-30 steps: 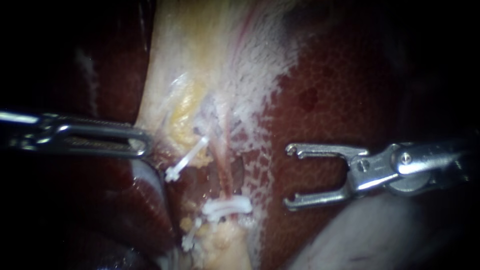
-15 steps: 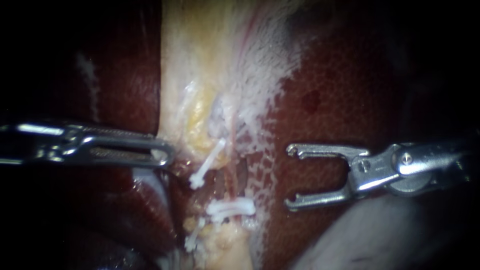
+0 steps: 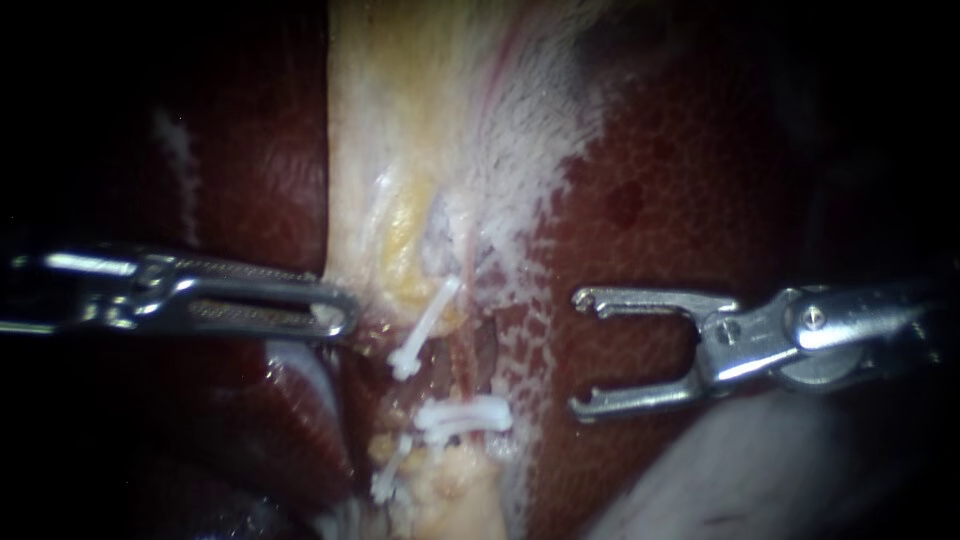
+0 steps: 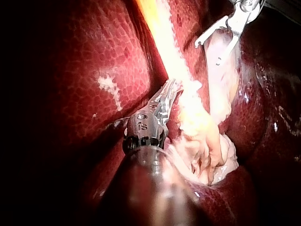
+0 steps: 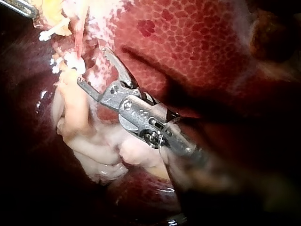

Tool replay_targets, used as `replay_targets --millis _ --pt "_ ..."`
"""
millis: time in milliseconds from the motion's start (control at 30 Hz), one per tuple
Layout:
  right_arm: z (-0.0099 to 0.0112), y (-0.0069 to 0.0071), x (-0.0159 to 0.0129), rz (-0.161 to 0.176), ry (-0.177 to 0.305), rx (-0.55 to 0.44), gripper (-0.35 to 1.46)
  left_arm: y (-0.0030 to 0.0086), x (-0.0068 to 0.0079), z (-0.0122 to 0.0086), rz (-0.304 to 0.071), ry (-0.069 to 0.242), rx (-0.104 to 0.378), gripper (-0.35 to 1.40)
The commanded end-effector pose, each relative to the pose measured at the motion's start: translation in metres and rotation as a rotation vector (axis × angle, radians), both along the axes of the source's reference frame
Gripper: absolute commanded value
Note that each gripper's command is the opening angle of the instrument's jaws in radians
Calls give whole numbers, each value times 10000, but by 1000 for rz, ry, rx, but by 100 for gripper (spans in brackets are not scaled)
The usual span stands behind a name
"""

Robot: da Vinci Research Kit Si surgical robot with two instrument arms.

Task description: Going back second clip right tube

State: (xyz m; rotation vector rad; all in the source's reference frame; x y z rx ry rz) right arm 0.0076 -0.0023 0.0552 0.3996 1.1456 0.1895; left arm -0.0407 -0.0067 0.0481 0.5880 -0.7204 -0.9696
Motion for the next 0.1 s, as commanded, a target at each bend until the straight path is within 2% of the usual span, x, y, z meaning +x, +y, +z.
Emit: replay_targets --millis 33,100 --pt "0 0 0 -1 0 0 60 0 0 0 0 0 0 -35" --pt "0 0 0 -1 0 0 60 0 0 1 1 0 0 -35"
